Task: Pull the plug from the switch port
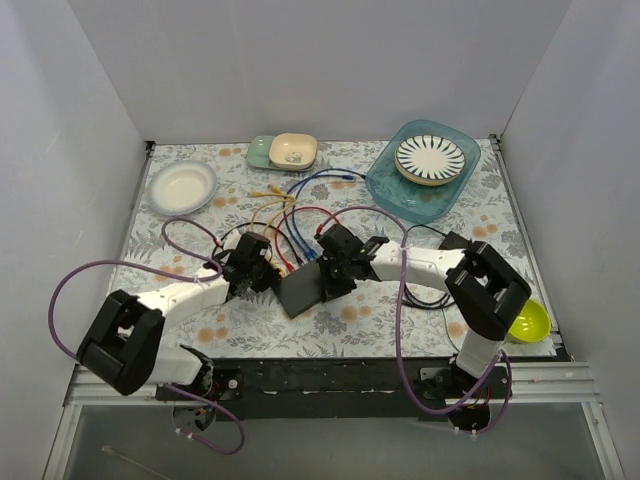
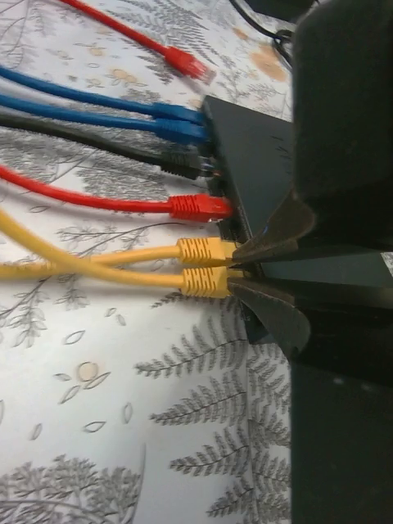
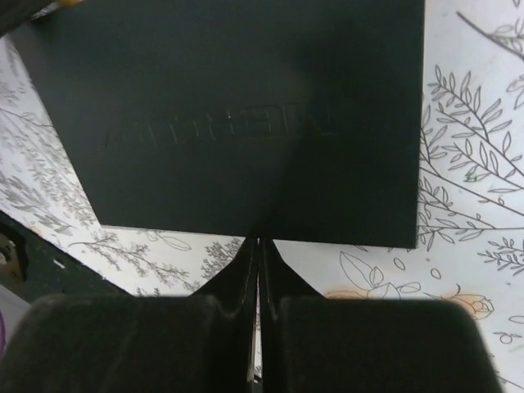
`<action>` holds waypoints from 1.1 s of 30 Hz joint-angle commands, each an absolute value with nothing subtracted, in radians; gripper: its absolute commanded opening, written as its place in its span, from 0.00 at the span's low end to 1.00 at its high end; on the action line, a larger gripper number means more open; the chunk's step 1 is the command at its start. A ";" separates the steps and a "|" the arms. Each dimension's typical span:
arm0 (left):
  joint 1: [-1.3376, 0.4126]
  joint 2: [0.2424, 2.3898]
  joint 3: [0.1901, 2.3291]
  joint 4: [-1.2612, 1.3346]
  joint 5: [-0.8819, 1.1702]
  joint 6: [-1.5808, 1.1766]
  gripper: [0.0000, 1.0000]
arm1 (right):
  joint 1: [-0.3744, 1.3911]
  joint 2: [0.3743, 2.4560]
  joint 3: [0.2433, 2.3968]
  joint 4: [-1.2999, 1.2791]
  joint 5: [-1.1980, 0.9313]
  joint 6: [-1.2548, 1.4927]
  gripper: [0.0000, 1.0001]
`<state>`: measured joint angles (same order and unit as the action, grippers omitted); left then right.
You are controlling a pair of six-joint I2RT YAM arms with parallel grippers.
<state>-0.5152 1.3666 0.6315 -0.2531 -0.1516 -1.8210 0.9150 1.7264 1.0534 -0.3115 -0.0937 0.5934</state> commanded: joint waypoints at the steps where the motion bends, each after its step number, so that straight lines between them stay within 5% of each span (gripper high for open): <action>1: -0.630 1.273 0.520 -0.281 -0.011 -1.870 0.13 | 0.891 1.767 1.120 -0.296 -0.097 0.612 0.01; 12: -0.923 1.302 0.541 -0.183 0.052 -1.974 0.12 | 0.848 1.850 1.272 -0.411 -0.011 0.517 0.01; 19: -0.957 1.181 0.663 -0.438 -0.200 -2.025 0.20 | 0.844 1.740 1.278 -0.486 0.162 0.502 0.02; 25: -0.919 1.069 0.863 -0.610 -0.474 -1.999 0.27 | 0.897 1.519 1.172 -0.437 0.160 0.541 0.06; 33: -0.646 1.222 0.911 -0.704 -0.399 -1.916 0.27 | 1.066 1.495 0.991 -0.238 -0.153 0.555 0.01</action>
<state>-0.7536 1.1339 0.9298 -0.5625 -0.3874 -1.9537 0.9855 1.4281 1.0500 -0.3424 0.0154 0.5461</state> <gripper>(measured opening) 0.272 0.024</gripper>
